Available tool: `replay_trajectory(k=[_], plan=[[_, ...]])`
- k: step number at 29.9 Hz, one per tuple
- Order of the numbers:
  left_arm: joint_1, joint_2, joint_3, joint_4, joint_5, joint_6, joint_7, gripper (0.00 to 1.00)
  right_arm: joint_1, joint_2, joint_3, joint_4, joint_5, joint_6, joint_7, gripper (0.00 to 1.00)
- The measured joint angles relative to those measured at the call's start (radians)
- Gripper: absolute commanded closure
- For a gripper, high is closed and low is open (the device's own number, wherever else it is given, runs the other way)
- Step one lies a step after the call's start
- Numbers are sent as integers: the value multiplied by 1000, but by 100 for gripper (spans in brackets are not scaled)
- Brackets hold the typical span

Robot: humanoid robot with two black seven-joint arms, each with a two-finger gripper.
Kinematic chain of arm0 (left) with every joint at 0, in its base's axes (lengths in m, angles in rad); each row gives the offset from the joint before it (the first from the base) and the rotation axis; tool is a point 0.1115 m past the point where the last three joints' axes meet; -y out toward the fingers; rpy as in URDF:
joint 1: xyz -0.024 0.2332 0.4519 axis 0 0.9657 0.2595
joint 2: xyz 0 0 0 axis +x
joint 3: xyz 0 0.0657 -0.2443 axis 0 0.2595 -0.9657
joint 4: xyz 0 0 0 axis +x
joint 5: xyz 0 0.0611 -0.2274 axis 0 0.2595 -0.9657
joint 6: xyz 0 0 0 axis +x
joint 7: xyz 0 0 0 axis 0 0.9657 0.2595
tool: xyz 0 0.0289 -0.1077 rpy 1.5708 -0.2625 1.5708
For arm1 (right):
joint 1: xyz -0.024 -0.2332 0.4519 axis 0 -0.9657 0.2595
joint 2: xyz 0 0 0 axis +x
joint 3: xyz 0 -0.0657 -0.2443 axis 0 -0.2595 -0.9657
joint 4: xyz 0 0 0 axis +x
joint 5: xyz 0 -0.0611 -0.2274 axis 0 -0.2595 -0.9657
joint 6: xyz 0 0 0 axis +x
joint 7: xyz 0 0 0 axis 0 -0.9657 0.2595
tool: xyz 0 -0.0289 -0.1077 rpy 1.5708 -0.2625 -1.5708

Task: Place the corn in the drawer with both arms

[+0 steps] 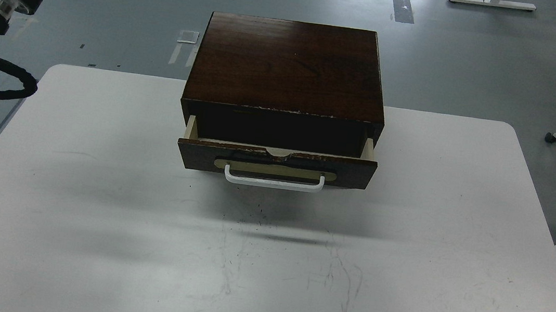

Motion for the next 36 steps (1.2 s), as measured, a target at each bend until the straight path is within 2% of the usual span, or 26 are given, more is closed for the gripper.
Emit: replay_trajectory(k=[4,6,8,12,18,22,28,36], plan=[[-5,-27,-3,4,-3,0,54,2,-47,-6,-1,-78,293,0,2,0],[-5,-39,-4,4,-3,0,64,2,-74,-7,-2,-106,391,2,6,0],[-5,-45,-4,4,-4,0,67,2,-110,-6,1,-116,467,5,24,0],[-3,-47,-10,25,-20,0,69,2,-199,-3,6,-121,624,28,93,0],[5,-57,-23,46,-55,0,70,2,-308,23,9,-137,876,102,111,0],[8,-74,-24,80,-57,0,73,2,-348,91,14,-210,934,128,101,0],[6,-84,-44,168,-88,0,76,2,-398,160,28,-234,966,136,81,0],[48,-88,-48,176,-105,0,76,2,-442,240,120,-273,968,136,80,0]])
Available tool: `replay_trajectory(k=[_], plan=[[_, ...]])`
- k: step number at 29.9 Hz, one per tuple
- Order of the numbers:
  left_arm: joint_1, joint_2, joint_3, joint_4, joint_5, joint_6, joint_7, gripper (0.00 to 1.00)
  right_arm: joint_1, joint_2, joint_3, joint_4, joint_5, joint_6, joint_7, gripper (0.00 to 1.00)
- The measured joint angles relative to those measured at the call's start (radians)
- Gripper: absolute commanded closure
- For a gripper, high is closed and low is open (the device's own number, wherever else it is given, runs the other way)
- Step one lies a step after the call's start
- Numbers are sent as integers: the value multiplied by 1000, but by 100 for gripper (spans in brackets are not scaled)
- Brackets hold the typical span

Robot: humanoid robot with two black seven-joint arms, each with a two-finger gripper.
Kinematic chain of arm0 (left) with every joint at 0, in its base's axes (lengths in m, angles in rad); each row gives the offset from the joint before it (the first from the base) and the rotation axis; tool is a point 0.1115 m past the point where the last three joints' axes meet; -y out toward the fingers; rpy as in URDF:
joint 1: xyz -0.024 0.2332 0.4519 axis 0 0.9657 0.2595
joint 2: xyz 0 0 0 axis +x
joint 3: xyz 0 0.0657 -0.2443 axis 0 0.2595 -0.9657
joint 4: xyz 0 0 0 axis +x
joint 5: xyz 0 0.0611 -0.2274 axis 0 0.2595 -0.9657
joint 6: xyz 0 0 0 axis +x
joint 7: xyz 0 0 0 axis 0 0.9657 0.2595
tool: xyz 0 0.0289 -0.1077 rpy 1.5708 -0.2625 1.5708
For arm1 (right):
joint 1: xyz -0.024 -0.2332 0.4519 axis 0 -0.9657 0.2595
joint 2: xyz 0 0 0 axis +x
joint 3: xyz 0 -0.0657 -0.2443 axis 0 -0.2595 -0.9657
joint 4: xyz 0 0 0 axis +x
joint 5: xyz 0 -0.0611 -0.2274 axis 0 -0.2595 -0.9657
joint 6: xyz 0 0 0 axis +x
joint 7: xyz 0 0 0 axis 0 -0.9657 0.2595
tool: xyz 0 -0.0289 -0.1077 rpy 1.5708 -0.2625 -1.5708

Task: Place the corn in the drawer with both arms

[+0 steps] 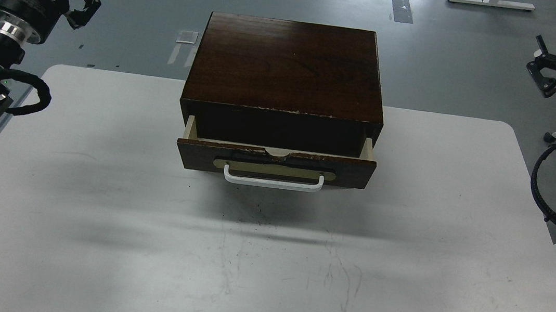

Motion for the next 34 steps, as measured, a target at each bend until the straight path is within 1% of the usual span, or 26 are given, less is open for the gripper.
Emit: replay_trajectory(k=[7,11,20,34], plan=[[28,3,0,0,-5,0,0,2,-40,67,81,-69,-4,0,-2,0],[39,8,-1,0,-6,0,0,2,-53,102,82,-107,-16,-1,11,0],[40,3,-3,1,-6,0,-2,2,-58,107,86,-157,-56,0,16,0],[67,-27,7,22,-4,0,-2,2,-54,103,86,-161,-58,0,17,0]])
